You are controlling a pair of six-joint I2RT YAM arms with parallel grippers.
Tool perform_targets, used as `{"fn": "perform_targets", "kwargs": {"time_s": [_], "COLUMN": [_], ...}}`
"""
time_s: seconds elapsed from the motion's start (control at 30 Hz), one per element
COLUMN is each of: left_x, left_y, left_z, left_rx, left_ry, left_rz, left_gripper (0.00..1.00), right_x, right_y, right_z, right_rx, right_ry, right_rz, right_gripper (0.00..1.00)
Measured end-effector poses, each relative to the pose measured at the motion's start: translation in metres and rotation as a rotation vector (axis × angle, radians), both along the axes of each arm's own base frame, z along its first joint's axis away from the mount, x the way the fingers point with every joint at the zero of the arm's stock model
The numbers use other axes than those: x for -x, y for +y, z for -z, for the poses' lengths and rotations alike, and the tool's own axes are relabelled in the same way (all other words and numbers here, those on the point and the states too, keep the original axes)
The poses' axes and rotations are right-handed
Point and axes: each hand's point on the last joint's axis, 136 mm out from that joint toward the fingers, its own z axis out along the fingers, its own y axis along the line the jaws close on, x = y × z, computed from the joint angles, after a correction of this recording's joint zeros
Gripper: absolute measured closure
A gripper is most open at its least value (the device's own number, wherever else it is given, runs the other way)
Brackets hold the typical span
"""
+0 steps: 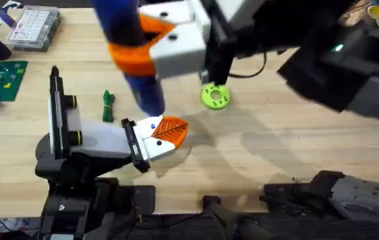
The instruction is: Pick up the gripper from the table and insert it into the empty holder that is missing its gripper. Then pick up a screw, insert it into the mounting hole, and use the screwdriver to tighten it. Finally, clean up the table by picking up the vegetable and placing it into the bucket.
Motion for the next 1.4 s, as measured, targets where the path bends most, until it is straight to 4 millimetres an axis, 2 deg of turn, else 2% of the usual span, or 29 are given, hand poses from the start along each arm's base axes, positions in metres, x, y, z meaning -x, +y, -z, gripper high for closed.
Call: {"fn": "perform_targets", "kwargs": {"time_s": [0.27,0.43,0.47,0.5,0.7,0.93,1.1,1.23,1.4], "left_x": [0.0,0.0,0.0,0.0,0.0,0.0,0.0,0.0,0.0], "left_y": [0.0,0.0,0.0,0.0,0.0,0.0,0.0,0.0,0.0], "left_z": [0.0,0.0,0.0,0.0,0.0,0.0,0.0,0.0,0.0], "left_rx": [0.0,0.0,0.0,0.0,0.0,0.0,0.0,0.0,0.0], "left_ry": [0.0,0.0,0.0,0.0,0.001,0.0,0.0,0.0,0.0], "left_rz": [0.0,0.0,0.0,0.0,0.0,0.0,0.0,0.0,0.0], "left_gripper": [0.984,0.984,0.984,0.984,0.984,0.993,0.993,0.993,0.993], "right_x": [-0.045,-0.067,-0.078,-0.082,-0.108,-0.143,-0.164,-0.188,-0.207], "right_y": [-0.027,-0.048,-0.061,-0.066,-0.107,-0.162,-0.199,-0.221,-0.245], "right_z": [-0.003,-0.015,-0.011,-0.007,0.035,0.061,0.11,0.147,0.195], "right_rx": [0.191,0.296,0.377,0.41,0.675,0.931,1.185,1.308,1.44], "right_ry": [0.135,0.062,-0.001,-0.014,-0.088,-0.202,-0.227,-0.191,-0.143], "right_rz": [0.173,0.34,0.44,0.479,0.702,0.923,0.899,0.879,0.813], "right_gripper": [0.957,0.959,0.958,0.959,0.958,0.962,0.965,0.967,0.969]}}
